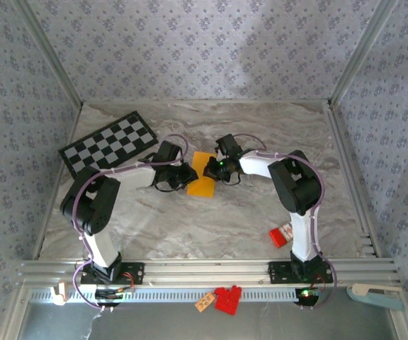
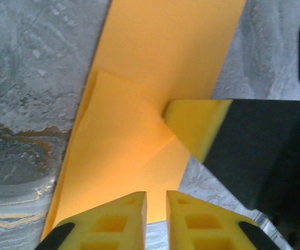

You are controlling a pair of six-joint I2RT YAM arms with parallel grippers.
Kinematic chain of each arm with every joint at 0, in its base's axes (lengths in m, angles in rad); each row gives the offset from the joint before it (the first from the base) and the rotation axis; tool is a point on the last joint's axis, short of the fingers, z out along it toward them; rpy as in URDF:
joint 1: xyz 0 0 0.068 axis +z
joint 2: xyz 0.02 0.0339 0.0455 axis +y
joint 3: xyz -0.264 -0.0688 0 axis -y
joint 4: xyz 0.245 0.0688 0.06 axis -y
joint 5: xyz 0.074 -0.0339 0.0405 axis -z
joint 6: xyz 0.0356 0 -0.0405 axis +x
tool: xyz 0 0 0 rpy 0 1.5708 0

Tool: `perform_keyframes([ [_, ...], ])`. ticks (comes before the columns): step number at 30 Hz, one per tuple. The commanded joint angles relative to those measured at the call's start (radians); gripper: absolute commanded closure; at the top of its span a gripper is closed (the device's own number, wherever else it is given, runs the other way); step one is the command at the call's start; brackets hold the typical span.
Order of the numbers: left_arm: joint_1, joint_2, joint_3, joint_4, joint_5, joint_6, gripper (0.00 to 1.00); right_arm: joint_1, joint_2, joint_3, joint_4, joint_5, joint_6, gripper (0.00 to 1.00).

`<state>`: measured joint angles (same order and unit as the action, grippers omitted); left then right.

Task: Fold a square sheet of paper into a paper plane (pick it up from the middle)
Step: Fold the triangle a second time at the center of the table.

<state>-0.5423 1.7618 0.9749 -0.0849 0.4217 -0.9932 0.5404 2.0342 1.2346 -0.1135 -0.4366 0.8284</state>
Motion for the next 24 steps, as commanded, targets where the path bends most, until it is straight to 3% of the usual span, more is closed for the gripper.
perform_keyframes([
  [1, 0.004, 0.021, -0.002, -0.045, -0.009, -0.004, 0.88, -0.015, 0.018, -0.029, -0.043, 0.060, 0.025, 0.99],
  [12, 0.005, 0.072, -0.013, -0.120, -0.050, 0.004, 0.98, -0.018, -0.024, 0.022, -0.039, -0.014, -0.007, 0.99],
  [24, 0.004, 0.111, 0.007, -0.188, -0.067, -0.001, 1.00, 0.038, -0.033, 0.031, -0.126, -0.081, -0.157, 0.98],
])
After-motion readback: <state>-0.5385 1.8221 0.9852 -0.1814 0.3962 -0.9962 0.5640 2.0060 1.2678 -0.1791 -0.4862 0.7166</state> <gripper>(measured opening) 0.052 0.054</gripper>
